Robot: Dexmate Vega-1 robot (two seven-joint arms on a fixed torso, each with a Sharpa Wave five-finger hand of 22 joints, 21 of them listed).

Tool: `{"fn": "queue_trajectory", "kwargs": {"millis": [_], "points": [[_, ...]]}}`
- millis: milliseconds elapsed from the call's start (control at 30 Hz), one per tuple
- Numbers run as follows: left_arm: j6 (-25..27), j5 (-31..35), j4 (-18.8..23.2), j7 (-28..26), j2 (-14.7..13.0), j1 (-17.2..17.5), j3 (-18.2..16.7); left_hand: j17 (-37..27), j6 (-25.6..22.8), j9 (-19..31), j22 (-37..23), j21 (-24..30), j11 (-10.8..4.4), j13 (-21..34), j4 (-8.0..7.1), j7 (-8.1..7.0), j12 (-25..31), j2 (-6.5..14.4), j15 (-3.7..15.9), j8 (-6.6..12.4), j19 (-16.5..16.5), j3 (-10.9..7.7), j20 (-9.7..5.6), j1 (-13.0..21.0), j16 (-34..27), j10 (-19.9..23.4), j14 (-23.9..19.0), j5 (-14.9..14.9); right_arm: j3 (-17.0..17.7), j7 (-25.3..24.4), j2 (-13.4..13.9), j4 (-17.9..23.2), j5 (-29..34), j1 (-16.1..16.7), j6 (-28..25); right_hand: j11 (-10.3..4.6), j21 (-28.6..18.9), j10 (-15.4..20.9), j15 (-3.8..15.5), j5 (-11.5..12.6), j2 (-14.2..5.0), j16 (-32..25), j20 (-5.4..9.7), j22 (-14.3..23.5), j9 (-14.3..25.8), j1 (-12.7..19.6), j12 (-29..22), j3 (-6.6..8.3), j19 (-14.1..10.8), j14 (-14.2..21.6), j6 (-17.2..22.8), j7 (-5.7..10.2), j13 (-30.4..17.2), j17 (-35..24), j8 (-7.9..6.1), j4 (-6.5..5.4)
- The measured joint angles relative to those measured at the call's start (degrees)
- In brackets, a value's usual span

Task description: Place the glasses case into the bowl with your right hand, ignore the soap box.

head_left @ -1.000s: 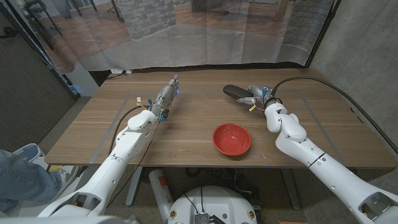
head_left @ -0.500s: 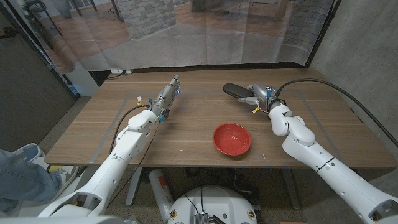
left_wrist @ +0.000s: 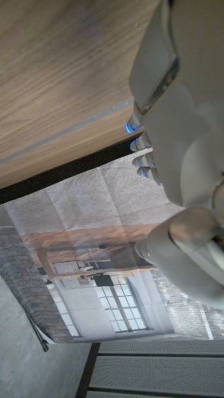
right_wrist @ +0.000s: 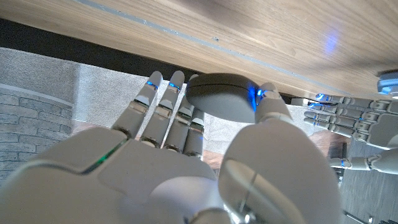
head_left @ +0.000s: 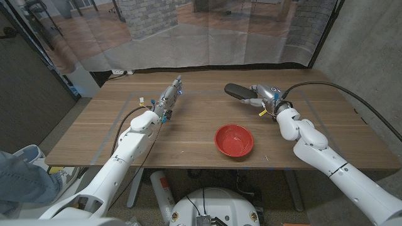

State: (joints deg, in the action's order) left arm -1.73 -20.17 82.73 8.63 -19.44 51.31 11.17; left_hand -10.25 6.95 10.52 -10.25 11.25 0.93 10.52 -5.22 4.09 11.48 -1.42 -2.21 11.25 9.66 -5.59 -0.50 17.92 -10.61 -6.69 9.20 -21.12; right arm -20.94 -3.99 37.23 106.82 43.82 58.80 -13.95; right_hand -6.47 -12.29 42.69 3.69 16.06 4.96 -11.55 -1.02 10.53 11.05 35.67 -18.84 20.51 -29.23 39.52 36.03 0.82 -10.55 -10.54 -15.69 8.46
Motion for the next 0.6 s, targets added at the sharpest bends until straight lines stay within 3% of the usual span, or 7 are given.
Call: {"fn": "queue_trajectory", "kwargs": {"millis": [600], "points": [[0.0, 0.6, 1.8, -0.8, 0.0, 0.8, 0.3, 0.0, 0.0, 0.0, 0.0, 0.0, 0.00, 0.0, 0.17, 0.00, 0.0, 0.0, 0.00, 0.00, 0.0, 0.17, 0.00, 0.0, 0.0, 0.0, 0.0, 0.0, 3.6, -2.5, 1.4, 1.9, -0.1, 4.1, 4.7, 0.01, 0.0, 0.0, 0.00, 0.0, 0.23, 0.0, 0.00, 0.0, 0.0, 0.2, 0.2, 0.22, 0.0, 0.0, 0.0, 0.02, 0.0, 0.0, 0.18, 0.22]]}}
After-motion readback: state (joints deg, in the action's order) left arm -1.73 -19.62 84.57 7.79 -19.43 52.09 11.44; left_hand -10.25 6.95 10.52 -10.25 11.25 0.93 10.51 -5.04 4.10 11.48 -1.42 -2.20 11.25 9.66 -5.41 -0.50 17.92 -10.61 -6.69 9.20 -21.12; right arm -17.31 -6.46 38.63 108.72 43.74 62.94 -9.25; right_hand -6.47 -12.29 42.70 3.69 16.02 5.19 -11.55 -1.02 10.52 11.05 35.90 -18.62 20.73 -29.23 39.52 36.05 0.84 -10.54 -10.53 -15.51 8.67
